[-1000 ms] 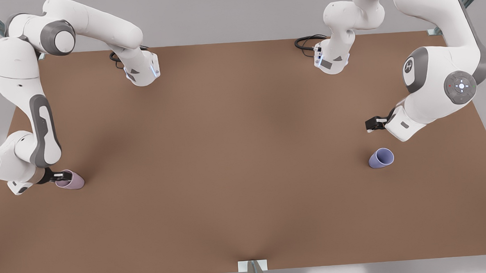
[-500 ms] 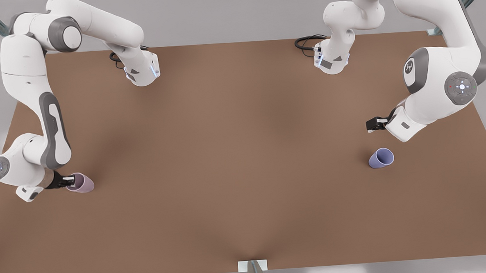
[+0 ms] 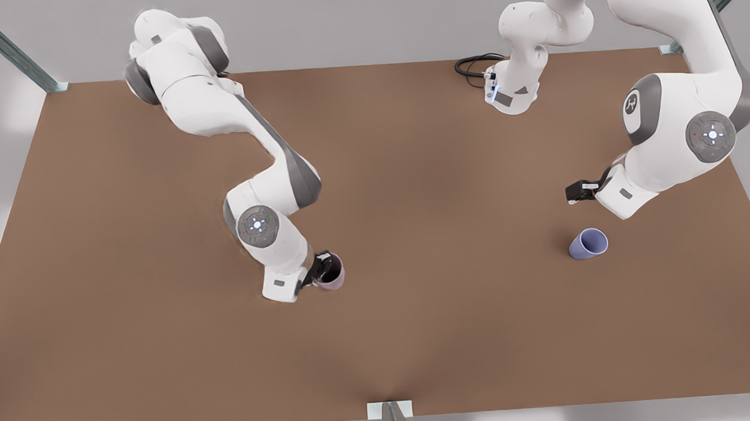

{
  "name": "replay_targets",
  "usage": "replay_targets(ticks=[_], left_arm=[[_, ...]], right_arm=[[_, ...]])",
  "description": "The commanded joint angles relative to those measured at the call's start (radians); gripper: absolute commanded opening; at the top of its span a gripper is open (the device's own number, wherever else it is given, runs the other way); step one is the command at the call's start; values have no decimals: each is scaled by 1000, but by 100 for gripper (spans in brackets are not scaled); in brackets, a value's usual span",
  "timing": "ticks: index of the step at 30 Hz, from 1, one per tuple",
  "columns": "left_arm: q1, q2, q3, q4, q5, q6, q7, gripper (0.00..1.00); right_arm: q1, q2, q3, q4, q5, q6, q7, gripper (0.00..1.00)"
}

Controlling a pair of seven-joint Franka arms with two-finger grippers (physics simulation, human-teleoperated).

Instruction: Stack the cups, with the pink cup at the bottom and the purple cup at the top

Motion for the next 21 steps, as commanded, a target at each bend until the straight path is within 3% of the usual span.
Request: replay_targets(ticks=[1,6,10,13,18,20,21], left_arm=[[0,-1,0,0,4,2,0,100],[25,149,86,0,15,121,6,100],[69,228,88,2,4,224,35,100],[163,205,89,-191,3,446,259,100],[213,225,89,-342,3,635,298,100],[220,232,89,-369,3,671,298,100],[221,243,89,-372,3,671,298,100]], right_arm=[[50,100,0,132,24,-59,732,21],[173,249,-14,179,10,145,732,21],[214,315,-17,179,10,277,733,21],[217,344,-29,176,1,331,732,21],[245,375,-21,179,3,357,732,21],[245,375,-18,179,4,348,732,74],[243,373,-20,179,6,340,732,92]])
